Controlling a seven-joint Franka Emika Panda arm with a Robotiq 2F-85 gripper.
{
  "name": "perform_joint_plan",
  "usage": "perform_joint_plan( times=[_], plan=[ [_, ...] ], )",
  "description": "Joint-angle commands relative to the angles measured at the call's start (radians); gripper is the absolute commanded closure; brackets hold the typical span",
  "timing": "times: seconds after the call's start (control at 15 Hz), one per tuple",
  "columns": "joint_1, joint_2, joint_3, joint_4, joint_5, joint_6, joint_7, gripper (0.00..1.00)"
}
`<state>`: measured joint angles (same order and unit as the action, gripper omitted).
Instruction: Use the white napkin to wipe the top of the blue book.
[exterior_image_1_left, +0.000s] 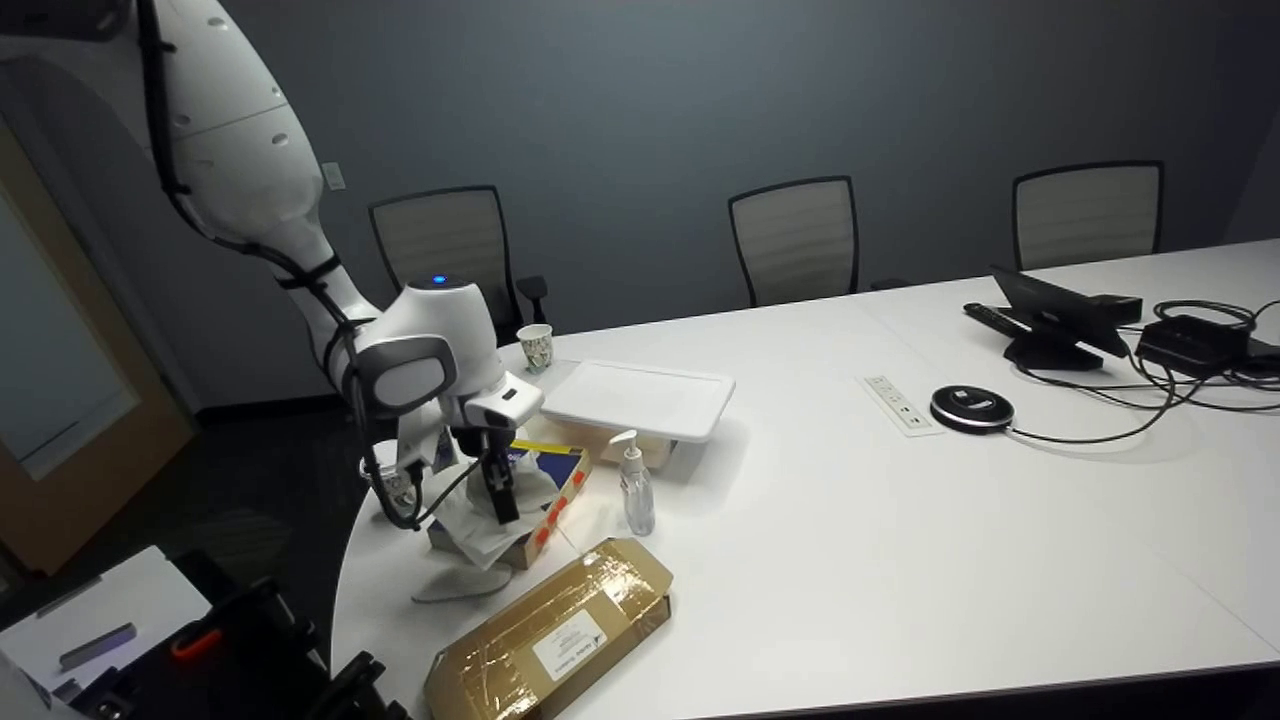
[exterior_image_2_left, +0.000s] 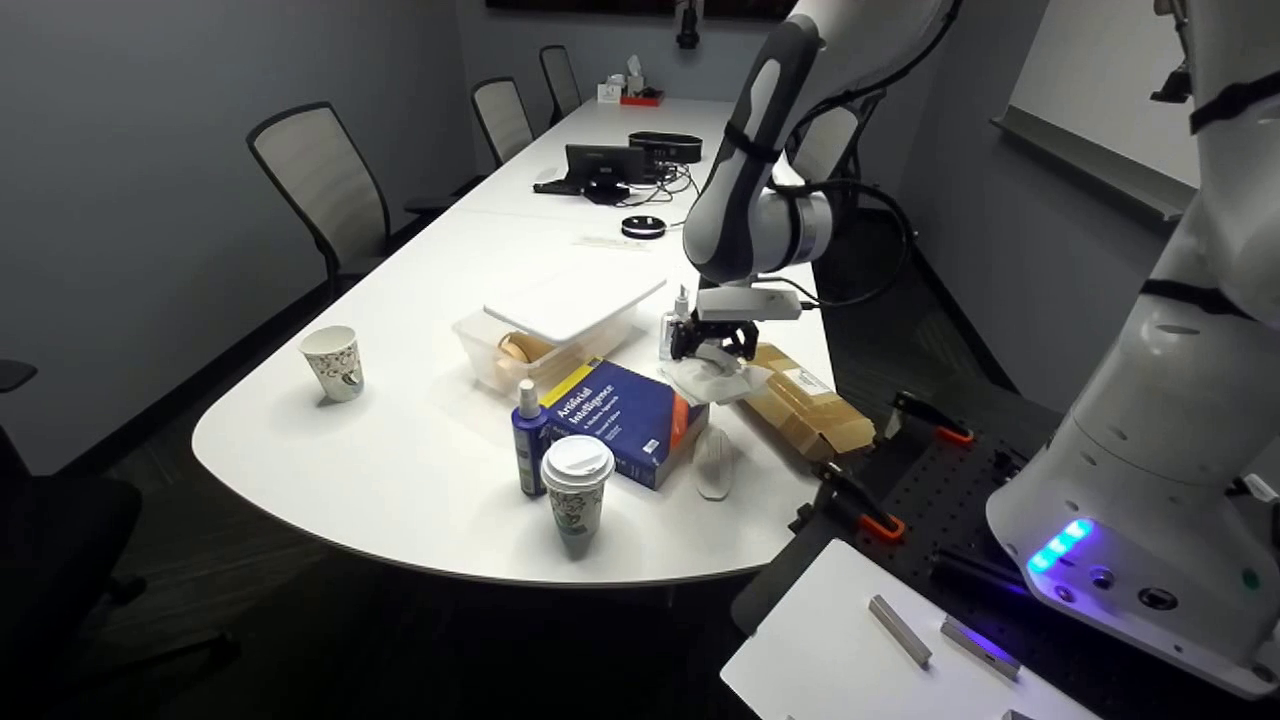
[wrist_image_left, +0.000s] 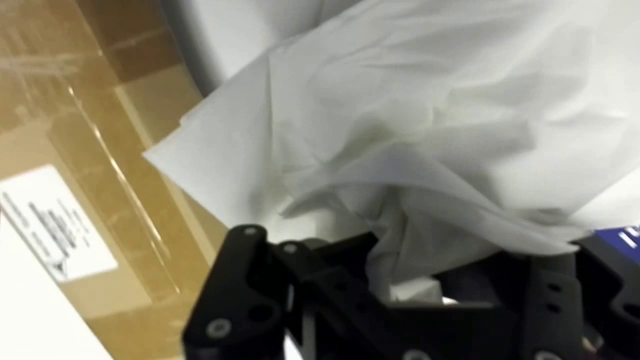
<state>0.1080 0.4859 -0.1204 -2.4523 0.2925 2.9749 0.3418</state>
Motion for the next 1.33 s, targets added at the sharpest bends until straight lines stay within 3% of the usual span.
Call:
perform_joint_plan(
  times=[0.0, 0.2, 0.73, 1.27],
  plan=[
    [0.091, -0.032, -0.086, 0.055, -0.108, -0.022, 0.042, 1.00],
    [0.116, 0.029, -0.095, 0.154, -0.163, -0.012, 0.038, 1.00],
    [0.097, 0.343, 0.007, 0.469, -0.228, 0.024, -0.063, 1.00],
    [0.108, 0.537, 0.036, 0.649, -0.229, 0.017, -0.117, 1.00]
  ],
)
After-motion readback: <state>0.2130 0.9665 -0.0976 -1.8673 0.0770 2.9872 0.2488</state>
